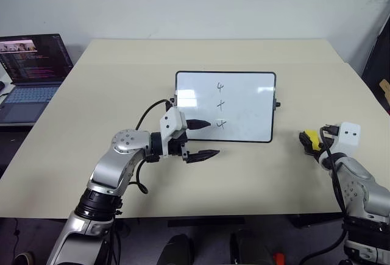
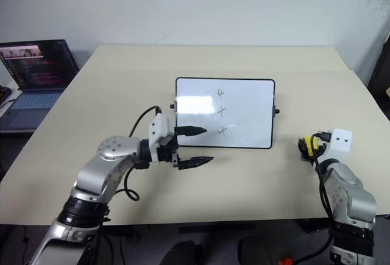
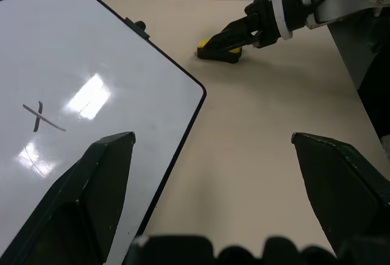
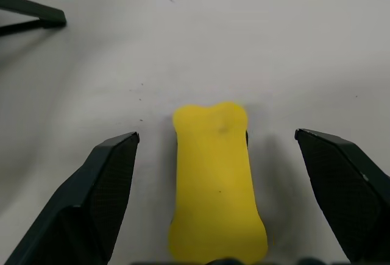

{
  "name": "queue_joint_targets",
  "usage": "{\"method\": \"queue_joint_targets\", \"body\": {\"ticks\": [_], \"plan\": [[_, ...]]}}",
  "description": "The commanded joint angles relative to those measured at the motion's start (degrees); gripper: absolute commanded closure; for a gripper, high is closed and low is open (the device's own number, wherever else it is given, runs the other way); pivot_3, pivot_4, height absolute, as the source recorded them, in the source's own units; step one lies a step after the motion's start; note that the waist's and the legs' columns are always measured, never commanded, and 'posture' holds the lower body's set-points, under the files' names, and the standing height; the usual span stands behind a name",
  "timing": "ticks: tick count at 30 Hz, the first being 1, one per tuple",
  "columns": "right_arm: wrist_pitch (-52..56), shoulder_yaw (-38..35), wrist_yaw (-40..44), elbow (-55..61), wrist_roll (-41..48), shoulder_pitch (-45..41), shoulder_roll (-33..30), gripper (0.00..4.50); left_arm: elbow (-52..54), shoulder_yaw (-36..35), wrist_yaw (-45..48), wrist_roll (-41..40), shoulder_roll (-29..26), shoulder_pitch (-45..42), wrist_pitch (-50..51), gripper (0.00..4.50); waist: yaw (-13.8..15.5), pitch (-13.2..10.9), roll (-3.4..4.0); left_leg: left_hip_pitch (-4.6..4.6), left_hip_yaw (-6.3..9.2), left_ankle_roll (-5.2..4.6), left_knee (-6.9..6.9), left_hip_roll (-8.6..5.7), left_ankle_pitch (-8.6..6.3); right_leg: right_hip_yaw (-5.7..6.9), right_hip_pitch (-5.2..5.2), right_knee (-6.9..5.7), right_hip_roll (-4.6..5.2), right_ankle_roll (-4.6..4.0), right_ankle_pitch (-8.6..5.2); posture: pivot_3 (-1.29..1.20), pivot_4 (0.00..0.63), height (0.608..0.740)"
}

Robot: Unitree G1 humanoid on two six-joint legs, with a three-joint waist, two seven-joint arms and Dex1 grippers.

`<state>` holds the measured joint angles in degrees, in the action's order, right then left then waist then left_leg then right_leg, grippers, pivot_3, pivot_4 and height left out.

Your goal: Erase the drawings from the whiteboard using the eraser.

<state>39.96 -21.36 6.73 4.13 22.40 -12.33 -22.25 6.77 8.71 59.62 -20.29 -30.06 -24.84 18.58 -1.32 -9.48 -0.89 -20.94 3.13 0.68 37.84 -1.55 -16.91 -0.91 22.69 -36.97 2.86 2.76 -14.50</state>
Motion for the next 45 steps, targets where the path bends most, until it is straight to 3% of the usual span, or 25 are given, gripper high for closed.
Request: {"method": "queue_joint_targets", "body": {"ticks": [1, 4, 7, 14, 15, 20, 25, 31, 37, 45], "plan": [[-2.16, -0.35, 0.58, -0.84, -1.36, -1.49, -1.43, 0.03, 2.80, -0.63, -0.46, -0.23, -0.37, 0.33, -0.21, 0.00, -0.10, 0.00, 0.00, 0.00, 0.00, 0.00, 0.00, 0.00, 0.00, 0.00, 0.00, 0.00, 0.00, 0.00, 0.00, 0.00, 0.150, 0.740], [-2.63, -0.14, 0.78, -2.12, -2.19, -2.10, -1.75, 0.03, 3.34, -0.57, -0.64, -0.30, -0.49, 0.67, 0.04, 0.00, -0.14, 0.00, 0.01, 0.00, 0.00, 0.00, 0.00, 0.00, 0.00, 0.00, 0.00, 0.00, 0.00, 0.00, 0.00, 0.00, 0.150, 0.740], [-2.68, -0.33, 0.72, -2.91, -2.80, -2.15, -1.93, 0.63, 3.89, -0.59, -0.82, -0.31, -0.59, 1.00, 0.36, 0.00, -0.15, 0.00, 0.00, 0.00, -0.01, 0.00, 0.00, 0.00, 0.00, -0.01, 0.00, -0.01, 0.01, 0.00, 0.00, 0.00, 0.150, 0.740], [-2.84, -0.22, 0.76, -3.09, -3.14, -2.14, -0.90, 3.13, 5.40, -0.42, -1.89, -0.23, -0.33, 2.05, 1.41, 0.00, -0.16, 0.00, 0.00, 0.00, 0.00, 0.00, 0.01, 0.00, 0.00, -0.02, 0.00, -0.01, 0.01, 0.00, 0.00, 0.00, 0.150, 0.740], [-2.95, -0.05, 0.64, -3.15, -3.20, -2.27, -0.63, 3.30, 5.57, -0.30, -2.12, -0.20, -0.28, 2.27, 1.47, 0.00, -0.18, 0.00, 0.01, 0.00, 0.00, 0.00, 0.01, 0.00, 0.00, -0.02, 0.00, -0.01, 0.01, 0.00, 0.00, 0.00, 0.150, 0.740], [-4.12, 0.65, 0.68, 0.08, -3.75, -1.97, -0.16, 3.33, 6.36, -2.32, -6.02, -0.34, -0.28, 3.74, 4.40, 0.00, -0.20, 0.00, 0.01, 0.00, 0.00, 0.00, 0.00, 0.00, 0.00, -0.04, 0.00, -0.01, 0.02, 0.00, 0.00, 0.00, 0.150, 0.740], [-4.71, 3.89, 1.74, 11.11, -5.61, 3.44, -0.99, 3.33, 6.89, -6.67, -13.99, 1.56, -0.97, 5.92, 7.13, 0.00, -0.22, -0.02, 0.04, -0.01, 0.05, 0.00, -0.01, 0.02, 0.00, -0.03, 0.02, -0.01, 0.08, 0.01, 0.00, 0.00, 0.150, 0.740], [-5.77, 14.57, 3.04, 23.88, -10.48, 8.89, -1.00, 3.33, 9.41, -9.69, -24.39, 3.61, 1.83, 7.20, 9.66, 0.00, -0.21, -0.03, 0.03, -0.01, 0.05, 0.00, 0.01, 0.00, -0.01, -0.02, 0.01, -0.01, 0.19, 0.04, -0.02, 0.00, 0.150, 0.740], [-9.48, 26.25, 5.45, 21.92, -18.30, -1.75, -1.99, 3.33, 10.72, -11.09, -30.51, 3.90, 4.06, 4.32, 12.84, 0.00, -0.39, -0.06, 0.01, 0.02, 0.02, 0.03, 0.07, -0.04, 0.01, 0.02, 0.03, -0.05, 0.09, 0.06, -0.01, 0.00, 0.150, 0.740], [-17.92, 33.20, 7.49, 0.94, -23.32, -22.81, 4.62, 3.33, 4.84, -11.96, -33.84, 5.72, 4.17, -3.28, 11.82, 0.00, -0.33, -0.09, -0.03, 0.00, 0.06, 0.10, 0.03, -0.07, 0.04, 0.04, 0.07, -0.03, 0.08, 0.03, 0.01, 0.00, 0.150, 0.740]]}}
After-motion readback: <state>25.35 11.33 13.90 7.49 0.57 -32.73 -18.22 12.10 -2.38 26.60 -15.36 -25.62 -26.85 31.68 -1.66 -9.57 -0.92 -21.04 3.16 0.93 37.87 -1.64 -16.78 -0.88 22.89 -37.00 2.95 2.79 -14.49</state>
